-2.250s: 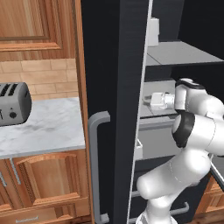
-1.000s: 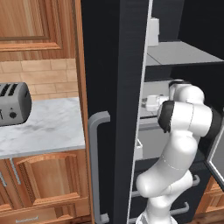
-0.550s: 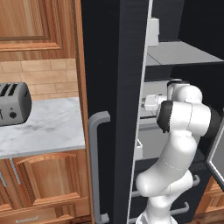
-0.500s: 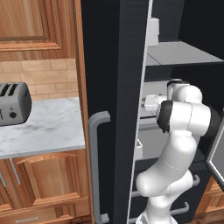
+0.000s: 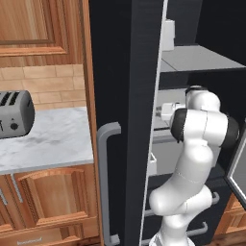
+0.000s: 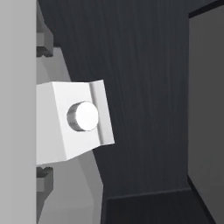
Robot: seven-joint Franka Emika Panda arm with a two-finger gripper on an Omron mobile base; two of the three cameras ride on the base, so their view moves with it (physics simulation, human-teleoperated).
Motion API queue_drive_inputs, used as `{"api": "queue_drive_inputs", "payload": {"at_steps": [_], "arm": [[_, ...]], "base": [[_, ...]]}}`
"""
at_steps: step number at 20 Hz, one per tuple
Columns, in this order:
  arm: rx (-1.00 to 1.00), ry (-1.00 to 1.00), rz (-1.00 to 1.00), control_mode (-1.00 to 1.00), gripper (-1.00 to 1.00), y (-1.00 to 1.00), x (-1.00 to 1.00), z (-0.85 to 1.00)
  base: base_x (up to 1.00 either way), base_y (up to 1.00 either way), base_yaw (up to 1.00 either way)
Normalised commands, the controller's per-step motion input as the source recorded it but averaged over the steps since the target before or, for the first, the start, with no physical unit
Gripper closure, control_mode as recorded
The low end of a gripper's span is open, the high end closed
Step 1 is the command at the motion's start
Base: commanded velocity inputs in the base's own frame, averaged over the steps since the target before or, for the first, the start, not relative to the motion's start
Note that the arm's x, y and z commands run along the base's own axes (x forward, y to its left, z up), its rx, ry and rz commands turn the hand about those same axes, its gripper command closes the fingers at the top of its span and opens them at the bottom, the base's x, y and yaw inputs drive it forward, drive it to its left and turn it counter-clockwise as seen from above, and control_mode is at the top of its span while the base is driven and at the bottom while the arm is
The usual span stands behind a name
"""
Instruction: Take out the milk from the fridge and place it on the tray on the counter. Then take the sugar cube near the tray and place it in the tray.
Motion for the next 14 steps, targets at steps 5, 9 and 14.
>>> {"api": "queue_drive_inputs", "payload": {"at_steps": [5, 9, 14], "arm": [[0.00, 0.00, 0.10, -1.00, -1.00, 0.07, 0.20, 0.00], [-0.03, 0.00, 0.12, -1.00, -1.00, 0.16, 0.04, 0.00], [-0.02, -0.01, 0.03, -1.00, -1.00, 0.23, -0.11, 0.00]], "base": [[0.00, 0.00, 0.00], [0.00, 0.00, 0.00], [0.00, 0.00, 0.00]]}}
